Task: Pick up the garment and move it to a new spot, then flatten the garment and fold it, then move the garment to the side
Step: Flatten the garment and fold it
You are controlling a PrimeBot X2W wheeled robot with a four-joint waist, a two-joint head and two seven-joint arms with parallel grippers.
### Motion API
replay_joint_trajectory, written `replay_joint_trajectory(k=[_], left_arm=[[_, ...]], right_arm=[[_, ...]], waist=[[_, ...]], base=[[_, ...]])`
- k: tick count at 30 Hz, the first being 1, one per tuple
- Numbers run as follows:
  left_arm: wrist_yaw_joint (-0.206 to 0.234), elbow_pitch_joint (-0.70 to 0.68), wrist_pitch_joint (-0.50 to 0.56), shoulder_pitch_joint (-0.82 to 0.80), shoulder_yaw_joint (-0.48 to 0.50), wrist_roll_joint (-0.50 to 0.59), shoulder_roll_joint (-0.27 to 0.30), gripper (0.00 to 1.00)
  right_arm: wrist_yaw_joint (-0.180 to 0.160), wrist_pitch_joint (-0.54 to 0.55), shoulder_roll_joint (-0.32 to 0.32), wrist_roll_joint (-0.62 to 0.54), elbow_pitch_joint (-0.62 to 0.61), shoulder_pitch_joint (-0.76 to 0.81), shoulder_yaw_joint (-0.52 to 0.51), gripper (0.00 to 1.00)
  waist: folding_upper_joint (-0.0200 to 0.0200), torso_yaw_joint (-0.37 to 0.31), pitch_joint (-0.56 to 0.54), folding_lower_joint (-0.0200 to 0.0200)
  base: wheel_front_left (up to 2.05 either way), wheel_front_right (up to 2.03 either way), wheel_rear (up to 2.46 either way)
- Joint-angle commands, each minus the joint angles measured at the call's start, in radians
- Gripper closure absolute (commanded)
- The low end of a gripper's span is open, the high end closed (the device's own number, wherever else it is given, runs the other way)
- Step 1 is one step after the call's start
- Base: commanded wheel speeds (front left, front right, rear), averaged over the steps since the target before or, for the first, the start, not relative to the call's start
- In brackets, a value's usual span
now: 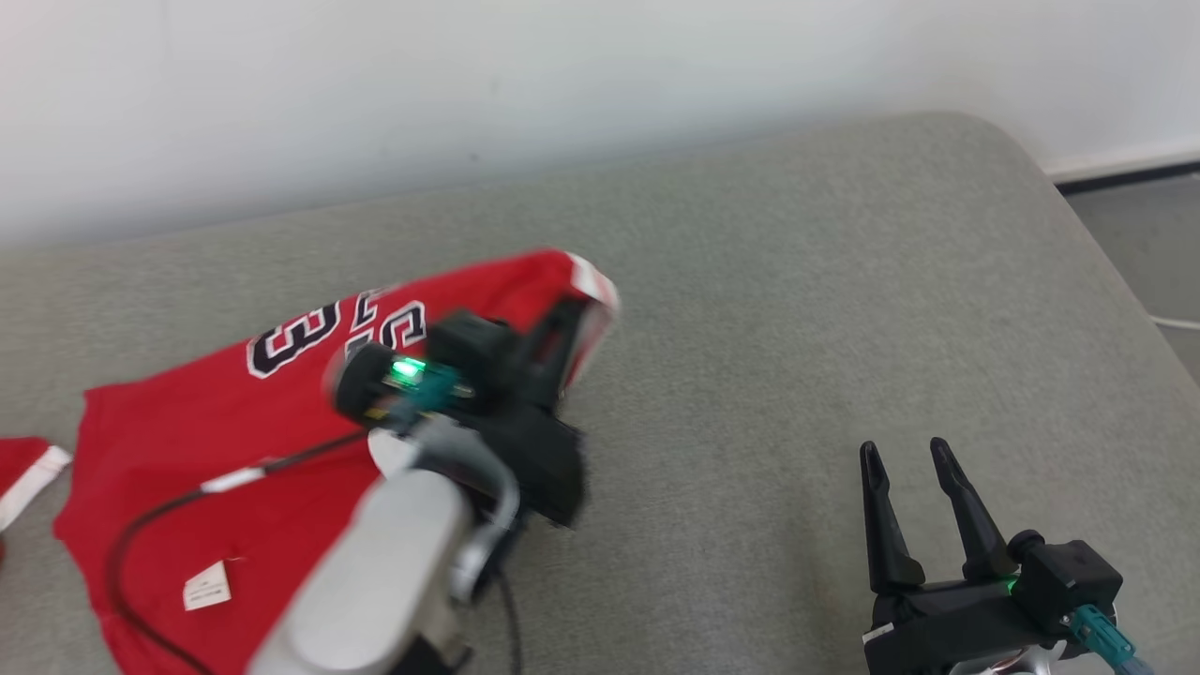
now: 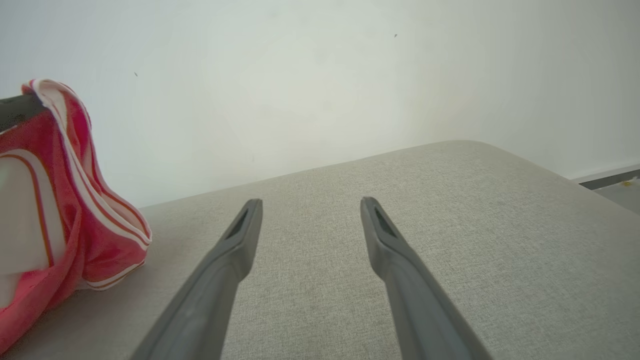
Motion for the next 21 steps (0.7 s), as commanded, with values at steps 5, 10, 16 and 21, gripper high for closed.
replay_joint_trajectory(k=[5, 10, 16, 21], left_arm=[[-0.012, 0.129, -0.076, -0.072, -0.075, 0.01, -0.073, 1.0], [-0.002, 0.192, -0.147, -0.108, -0.188, -0.065, -0.087, 1.0], [0.033, 0.234, -0.161, -0.091, -0.41, -0.197, -0.085, 0.0], [0.052, 0.248, -0.192, -0.111, -0.482, -0.253, -0.086, 0.0]], right_arm=[[-0.002, -0.001, 0.0, 0.0, 0.005, -0.025, -0.005, 0.0], [-0.002, -0.001, 0.0, 0.002, 0.007, -0.034, -0.009, 0.0], [-0.002, -0.001, 0.0, 0.009, 0.01, -0.042, -0.002, 0.0], [-0.002, -0.001, 0.0, 0.002, 0.01, -0.038, -0.008, 0.0]], waist=[[-0.0001, -0.074, 0.058, -0.0001], [-0.0001, -0.108, 0.07, -0.0001], [-0.0001, -0.109, 0.08, -0.0001], [-0.0001, -0.08, 0.068, -0.0001]], base=[[0.0, 0.0, 0.0], [0.0, 0.0, 0.0], [0.0, 0.0, 0.0], [0.0, 0.0, 0.0]])
